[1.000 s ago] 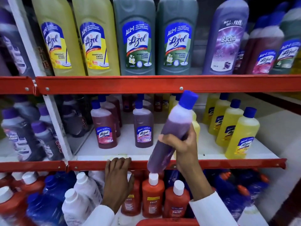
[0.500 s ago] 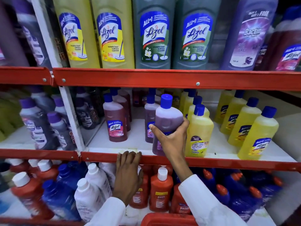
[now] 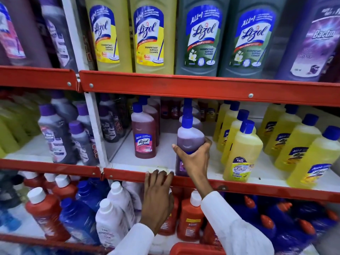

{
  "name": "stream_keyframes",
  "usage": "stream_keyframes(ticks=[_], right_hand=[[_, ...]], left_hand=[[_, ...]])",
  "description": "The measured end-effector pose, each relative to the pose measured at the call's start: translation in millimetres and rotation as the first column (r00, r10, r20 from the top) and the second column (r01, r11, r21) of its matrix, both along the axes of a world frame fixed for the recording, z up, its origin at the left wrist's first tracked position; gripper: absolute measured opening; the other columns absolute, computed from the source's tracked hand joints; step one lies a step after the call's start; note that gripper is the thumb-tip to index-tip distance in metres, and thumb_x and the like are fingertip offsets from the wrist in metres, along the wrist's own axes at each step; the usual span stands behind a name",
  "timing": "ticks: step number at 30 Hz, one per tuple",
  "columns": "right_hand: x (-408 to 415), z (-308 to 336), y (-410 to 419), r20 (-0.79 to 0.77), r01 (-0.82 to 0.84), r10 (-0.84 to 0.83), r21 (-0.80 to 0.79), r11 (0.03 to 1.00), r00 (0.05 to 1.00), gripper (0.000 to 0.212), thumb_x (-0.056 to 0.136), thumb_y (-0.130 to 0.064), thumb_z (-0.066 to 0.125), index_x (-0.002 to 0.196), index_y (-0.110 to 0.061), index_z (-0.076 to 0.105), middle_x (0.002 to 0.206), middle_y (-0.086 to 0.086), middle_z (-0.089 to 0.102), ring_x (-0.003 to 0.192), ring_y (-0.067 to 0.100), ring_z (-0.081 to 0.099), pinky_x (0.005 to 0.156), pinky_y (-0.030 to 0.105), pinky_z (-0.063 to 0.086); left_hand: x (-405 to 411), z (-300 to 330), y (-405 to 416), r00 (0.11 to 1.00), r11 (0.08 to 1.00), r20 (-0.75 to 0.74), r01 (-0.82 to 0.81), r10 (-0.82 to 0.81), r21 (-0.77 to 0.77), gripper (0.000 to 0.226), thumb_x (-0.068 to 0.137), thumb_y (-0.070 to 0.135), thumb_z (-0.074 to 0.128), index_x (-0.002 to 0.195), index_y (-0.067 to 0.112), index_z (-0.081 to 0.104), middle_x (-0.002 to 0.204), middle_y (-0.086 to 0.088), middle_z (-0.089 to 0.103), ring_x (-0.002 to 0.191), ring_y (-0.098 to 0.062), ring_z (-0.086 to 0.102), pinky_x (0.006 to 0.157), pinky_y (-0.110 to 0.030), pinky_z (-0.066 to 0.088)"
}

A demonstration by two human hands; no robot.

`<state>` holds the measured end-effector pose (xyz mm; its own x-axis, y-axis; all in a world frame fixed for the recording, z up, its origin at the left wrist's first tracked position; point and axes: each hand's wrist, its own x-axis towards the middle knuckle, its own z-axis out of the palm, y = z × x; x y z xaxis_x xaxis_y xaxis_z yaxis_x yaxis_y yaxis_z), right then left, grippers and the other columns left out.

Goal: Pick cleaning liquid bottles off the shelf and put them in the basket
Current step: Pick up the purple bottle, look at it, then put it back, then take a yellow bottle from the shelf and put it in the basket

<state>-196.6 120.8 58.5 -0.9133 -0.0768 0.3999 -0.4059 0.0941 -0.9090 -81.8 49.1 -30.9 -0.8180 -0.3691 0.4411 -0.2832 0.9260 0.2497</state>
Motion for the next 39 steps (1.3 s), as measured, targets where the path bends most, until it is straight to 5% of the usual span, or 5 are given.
stream_keyframes(ticks=[9,16,21,35,39], right_hand=[[5,-3,27,-0.038,-0.032,0.036,0.118,0.993,0.999,0.106,0.054,-0.049,0.093,0.137,-0.012,0.038,0.136,0.008,0.052,0.122,0.022,0.053,0.098,0.034,0.053],[6,-22,113,-0.310,0.325,-0.309,0.000,0.946,0.899,0.040,0.073,-0.013,0.078,0.107,-0.014,0.057,0.105,0.001,0.056,0.094,0.024,0.057,0.081,0.047,0.052],[-26,-20,130,-0.214,0.474,-0.442,0.125,0.872,0.871,0.089,0.064,-0.035,0.086,0.135,-0.008,0.039,0.134,0.015,0.049,0.123,0.034,0.043,0.099,0.047,0.040],[-55,19,183,-0.128,-0.077,0.042,-0.279,0.957,0.991,0.083,0.053,-0.033,0.076,0.126,-0.011,0.044,0.105,0.014,0.063,0.090,0.029,0.065,0.072,0.038,0.056],[-45,48,220,-0.293,-0.682,0.662,-0.568,0.460,0.690,0.067,0.049,-0.016,0.068,0.115,-0.007,0.062,0.093,0.010,0.069,0.084,0.031,0.065,0.077,0.038,0.054]], left_hand=[[1,-3,6,0.999,1.000,-0.041,-0.008,0.010,0.028,0.061,0.077,0.036,0.059,0.134,0.020,0.043,0.138,-0.008,0.051,0.136,-0.034,0.036,0.118,-0.054,0.024],[-21,10,56,0.936,0.966,-0.265,0.252,-0.229,0.053,0.045,0.084,0.030,0.062,0.127,0.017,0.052,0.129,-0.005,0.054,0.125,-0.022,0.046,0.108,-0.035,0.041],[-51,16,91,0.936,0.948,-0.162,0.319,-0.311,0.020,0.050,0.081,0.025,0.060,0.129,0.016,0.049,0.129,-0.006,0.054,0.122,-0.024,0.048,0.106,-0.037,0.042],[-64,11,108,0.970,0.970,-0.074,0.235,-0.230,0.068,0.051,0.078,0.020,0.062,0.129,0.019,0.055,0.117,0.002,0.061,0.114,-0.019,0.049,0.115,-0.046,0.032],[-69,6,109,0.968,0.967,-0.124,0.231,-0.218,0.103,0.049,0.076,0.016,0.068,0.124,0.018,0.059,0.112,0.000,0.062,0.109,-0.021,0.052,0.111,-0.049,0.037]])
